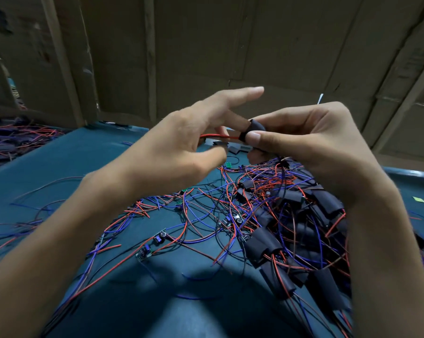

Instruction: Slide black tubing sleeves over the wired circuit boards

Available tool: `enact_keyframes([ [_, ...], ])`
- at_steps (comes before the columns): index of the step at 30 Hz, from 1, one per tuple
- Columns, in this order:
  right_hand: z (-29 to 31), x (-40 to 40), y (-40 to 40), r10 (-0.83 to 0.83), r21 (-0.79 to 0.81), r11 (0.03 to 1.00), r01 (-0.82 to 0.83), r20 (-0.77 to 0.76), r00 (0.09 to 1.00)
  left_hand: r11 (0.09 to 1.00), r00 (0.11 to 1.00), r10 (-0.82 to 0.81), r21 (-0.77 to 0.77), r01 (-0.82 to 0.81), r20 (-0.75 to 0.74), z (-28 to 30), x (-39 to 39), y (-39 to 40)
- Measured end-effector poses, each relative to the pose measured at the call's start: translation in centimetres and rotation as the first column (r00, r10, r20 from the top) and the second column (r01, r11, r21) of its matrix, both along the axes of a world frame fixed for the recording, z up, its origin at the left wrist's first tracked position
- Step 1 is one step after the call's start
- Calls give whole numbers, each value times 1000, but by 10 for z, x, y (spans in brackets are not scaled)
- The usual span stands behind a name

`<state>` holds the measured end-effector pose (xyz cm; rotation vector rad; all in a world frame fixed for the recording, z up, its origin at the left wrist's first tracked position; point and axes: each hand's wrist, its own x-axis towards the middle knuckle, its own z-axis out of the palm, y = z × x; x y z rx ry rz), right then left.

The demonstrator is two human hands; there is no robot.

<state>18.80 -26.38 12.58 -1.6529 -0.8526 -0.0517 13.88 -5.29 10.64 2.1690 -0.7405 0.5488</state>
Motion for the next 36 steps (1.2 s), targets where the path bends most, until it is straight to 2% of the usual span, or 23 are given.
enact_keyframes([
  [4,4,-7,-2,-46,22,999,45,66,997,970,995,25,-242,-1,95,1,1,-6],
  [6,6,-9,-8,-85,-6,996,86,94,992,955,988,38,-297,9,153,4,1,-2],
  [10,10,-9,-20,-136,-53,988,144,130,982,946,986,10,-320,45,169,6,-1,5],
  [16,6,-10,-16,-101,-162,980,113,83,991,916,996,-17,-397,49,83,-7,0,-12],
  [23,8,-11,-17,-59,-139,988,69,73,996,916,996,-53,-395,74,66,-11,3,-12],
  [26,8,-7,-22,-131,-116,981,153,175,976,923,996,-14,-383,48,92,-16,9,-8],
  [28,9,4,-36,-318,-23,939,344,327,890,938,986,101,-344,-50,134,-24,17,-2],
  [30,5,21,-57,-540,116,825,553,449,712,942,964,235,-272,-195,122,-39,31,10],
  [32,-5,40,-75,-683,126,678,725,473,557,934,938,344,-88,-346,-41,-65,49,20],
  [33,-14,49,-83,-721,50,601,798,465,514,910,902,413,92,-405,-123,-82,56,22],
  [35,-34,65,-93,-729,-253,506,825,385,566,805,818,529,439,-400,-226,-124,62,19],
  [36,-42,69,-93,-721,-419,457,785,343,602,744,788,577,537,-398,-216,-139,64,17],
])
